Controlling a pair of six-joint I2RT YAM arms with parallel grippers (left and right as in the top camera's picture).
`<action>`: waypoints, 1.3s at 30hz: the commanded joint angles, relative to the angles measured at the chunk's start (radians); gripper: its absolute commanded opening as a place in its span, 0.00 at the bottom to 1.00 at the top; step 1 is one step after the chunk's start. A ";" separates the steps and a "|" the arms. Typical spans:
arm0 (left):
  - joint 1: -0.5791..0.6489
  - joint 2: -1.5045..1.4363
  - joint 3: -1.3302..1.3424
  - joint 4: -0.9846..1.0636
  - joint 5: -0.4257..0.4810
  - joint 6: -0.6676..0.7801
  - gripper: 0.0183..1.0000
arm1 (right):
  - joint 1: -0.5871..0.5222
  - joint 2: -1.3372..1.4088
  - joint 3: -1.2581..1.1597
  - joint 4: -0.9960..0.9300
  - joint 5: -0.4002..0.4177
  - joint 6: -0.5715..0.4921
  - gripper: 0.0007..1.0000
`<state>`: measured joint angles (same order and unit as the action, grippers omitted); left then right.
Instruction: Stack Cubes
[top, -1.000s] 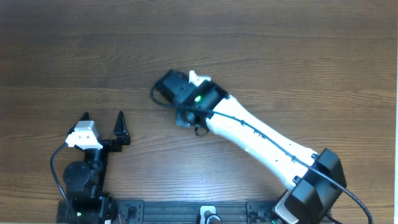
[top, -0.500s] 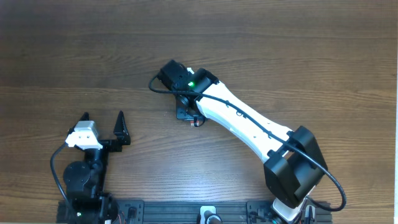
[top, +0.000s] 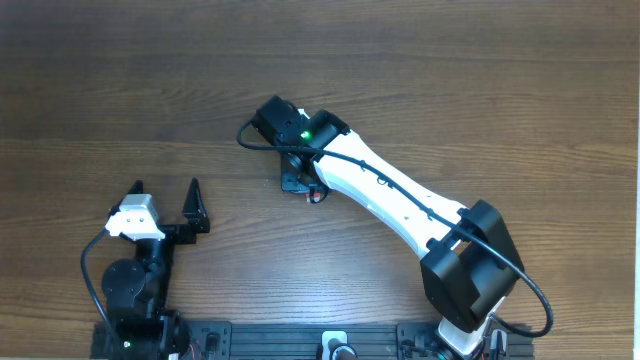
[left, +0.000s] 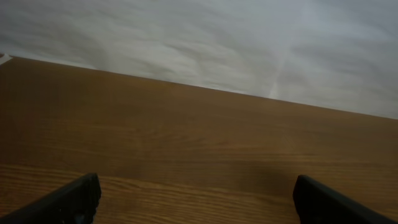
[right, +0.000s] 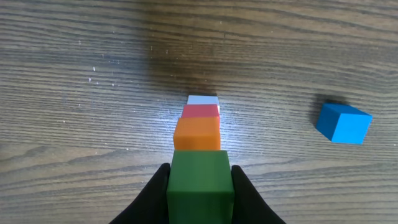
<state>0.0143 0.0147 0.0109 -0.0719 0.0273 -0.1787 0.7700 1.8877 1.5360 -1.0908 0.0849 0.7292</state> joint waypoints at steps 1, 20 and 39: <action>0.000 -0.008 -0.005 -0.003 0.009 0.015 1.00 | -0.003 0.015 0.022 0.006 -0.002 -0.006 0.01; 0.000 -0.008 -0.005 -0.003 0.010 0.015 1.00 | -0.004 0.037 0.022 0.018 0.000 -0.010 0.01; 0.000 -0.008 -0.005 -0.003 0.009 0.015 1.00 | -0.003 0.043 0.022 0.024 0.003 -0.010 0.11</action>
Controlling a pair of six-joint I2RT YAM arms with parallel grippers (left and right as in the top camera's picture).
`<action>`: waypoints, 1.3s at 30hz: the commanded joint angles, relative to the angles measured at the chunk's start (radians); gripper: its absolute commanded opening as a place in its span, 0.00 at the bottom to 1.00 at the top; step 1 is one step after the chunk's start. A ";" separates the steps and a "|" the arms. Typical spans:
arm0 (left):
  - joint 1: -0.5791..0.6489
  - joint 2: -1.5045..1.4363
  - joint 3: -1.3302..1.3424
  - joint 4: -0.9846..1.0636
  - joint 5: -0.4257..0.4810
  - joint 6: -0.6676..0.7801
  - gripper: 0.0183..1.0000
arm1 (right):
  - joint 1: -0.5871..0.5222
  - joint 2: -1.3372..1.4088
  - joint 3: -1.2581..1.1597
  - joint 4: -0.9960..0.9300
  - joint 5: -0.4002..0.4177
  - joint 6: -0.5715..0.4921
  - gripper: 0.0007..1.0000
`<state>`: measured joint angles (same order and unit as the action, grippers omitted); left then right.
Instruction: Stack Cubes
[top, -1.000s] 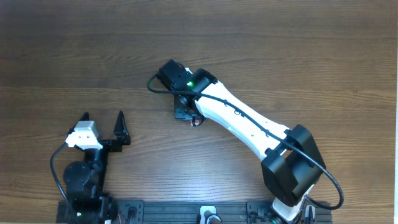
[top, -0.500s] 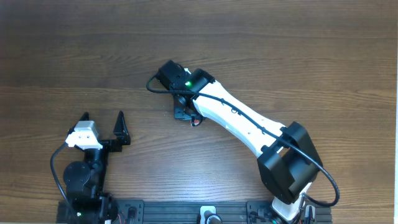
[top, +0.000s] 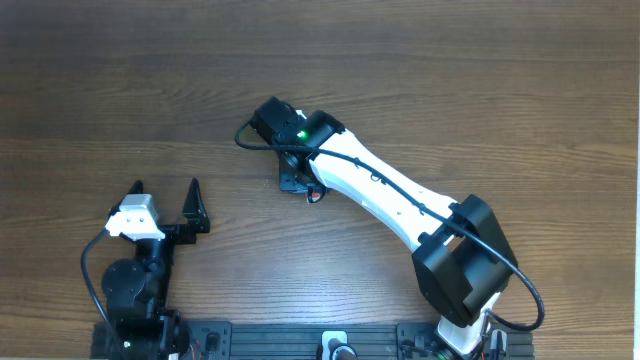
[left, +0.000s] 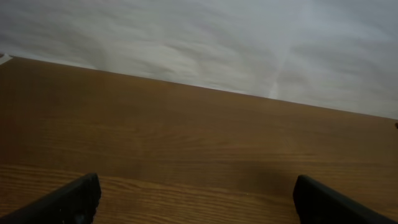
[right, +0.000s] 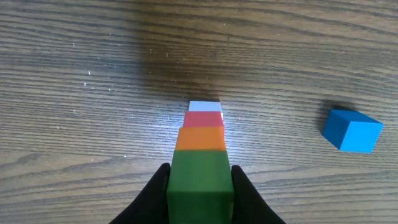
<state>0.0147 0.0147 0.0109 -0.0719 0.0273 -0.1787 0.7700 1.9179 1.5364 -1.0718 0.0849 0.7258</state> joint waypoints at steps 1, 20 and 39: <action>0.000 -0.008 -0.005 -0.003 0.009 0.015 1.00 | -0.004 0.013 0.021 0.005 0.003 -0.007 0.12; 0.000 -0.008 -0.005 -0.003 0.010 0.015 1.00 | -0.004 0.023 0.021 0.005 0.007 -0.010 0.25; 0.000 -0.008 -0.005 -0.003 0.010 0.015 1.00 | -0.005 0.036 0.021 0.005 0.007 -0.009 0.39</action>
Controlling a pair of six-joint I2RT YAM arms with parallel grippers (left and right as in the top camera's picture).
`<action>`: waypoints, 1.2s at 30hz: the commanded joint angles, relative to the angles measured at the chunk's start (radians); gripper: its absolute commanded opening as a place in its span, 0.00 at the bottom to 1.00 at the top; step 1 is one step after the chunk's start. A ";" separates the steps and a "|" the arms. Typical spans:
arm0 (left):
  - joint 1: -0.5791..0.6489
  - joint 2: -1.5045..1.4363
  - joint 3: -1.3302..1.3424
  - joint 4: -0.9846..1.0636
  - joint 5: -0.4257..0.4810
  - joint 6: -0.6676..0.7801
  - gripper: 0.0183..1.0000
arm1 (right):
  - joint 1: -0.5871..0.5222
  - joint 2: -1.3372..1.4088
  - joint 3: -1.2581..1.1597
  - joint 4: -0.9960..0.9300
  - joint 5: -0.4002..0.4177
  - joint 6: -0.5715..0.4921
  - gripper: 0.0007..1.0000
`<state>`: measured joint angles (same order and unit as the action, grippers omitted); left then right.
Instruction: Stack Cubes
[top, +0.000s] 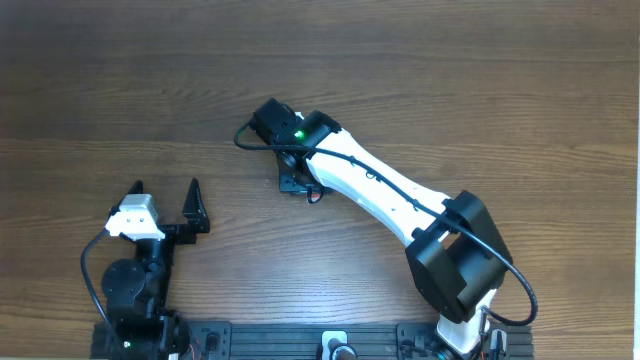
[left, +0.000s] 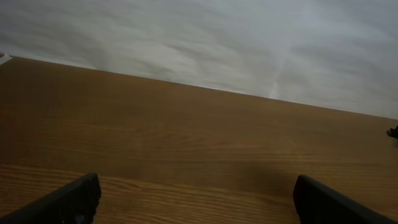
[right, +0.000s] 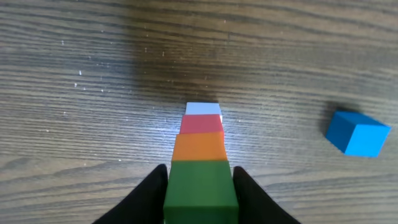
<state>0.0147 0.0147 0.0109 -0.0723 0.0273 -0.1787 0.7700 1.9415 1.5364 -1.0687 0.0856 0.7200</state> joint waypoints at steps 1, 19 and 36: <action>0.000 -0.008 -0.005 -0.003 0.010 0.015 1.00 | -0.005 0.012 0.021 0.002 0.006 -0.003 0.42; 0.000 -0.008 -0.005 -0.003 0.010 0.015 1.00 | -0.050 -0.023 0.154 -0.092 0.019 -0.053 0.95; 0.000 -0.008 -0.005 -0.003 0.009 0.015 1.00 | -0.290 -0.154 0.076 -0.329 0.035 -0.150 0.99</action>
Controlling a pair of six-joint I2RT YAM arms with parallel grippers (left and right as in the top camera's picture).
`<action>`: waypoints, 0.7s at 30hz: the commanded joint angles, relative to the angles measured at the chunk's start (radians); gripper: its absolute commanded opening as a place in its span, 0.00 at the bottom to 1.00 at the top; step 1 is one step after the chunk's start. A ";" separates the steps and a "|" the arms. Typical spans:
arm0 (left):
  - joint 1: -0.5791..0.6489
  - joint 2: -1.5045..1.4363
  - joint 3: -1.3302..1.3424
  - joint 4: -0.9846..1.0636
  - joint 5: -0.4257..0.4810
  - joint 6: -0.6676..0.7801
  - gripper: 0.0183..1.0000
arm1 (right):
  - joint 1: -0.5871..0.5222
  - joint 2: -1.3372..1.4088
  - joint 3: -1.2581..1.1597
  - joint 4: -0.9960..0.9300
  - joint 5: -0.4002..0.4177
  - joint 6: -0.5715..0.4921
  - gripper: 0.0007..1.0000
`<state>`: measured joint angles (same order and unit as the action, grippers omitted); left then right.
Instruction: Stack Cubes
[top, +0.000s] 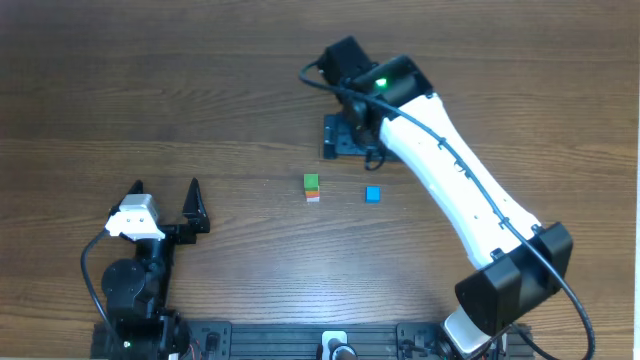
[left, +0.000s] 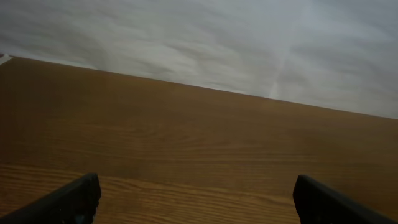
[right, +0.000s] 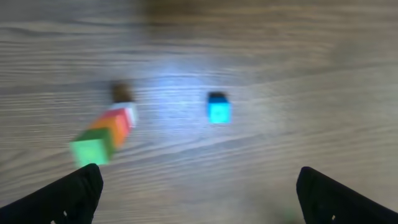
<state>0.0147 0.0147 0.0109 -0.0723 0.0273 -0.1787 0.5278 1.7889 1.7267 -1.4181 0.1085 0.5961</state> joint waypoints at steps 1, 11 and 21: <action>0.000 -0.008 -0.005 -0.003 0.010 0.015 1.00 | -0.055 -0.001 -0.152 0.043 0.008 -0.027 0.99; 0.000 -0.008 -0.005 -0.003 0.009 0.015 1.00 | -0.071 -0.001 -0.513 0.401 -0.127 -0.117 0.99; 0.000 -0.008 -0.005 -0.003 0.009 0.015 1.00 | -0.088 -0.001 -0.649 0.565 -0.133 -0.161 0.98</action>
<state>0.0147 0.0147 0.0109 -0.0727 0.0273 -0.1787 0.4545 1.7916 1.0935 -0.8764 -0.0212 0.4568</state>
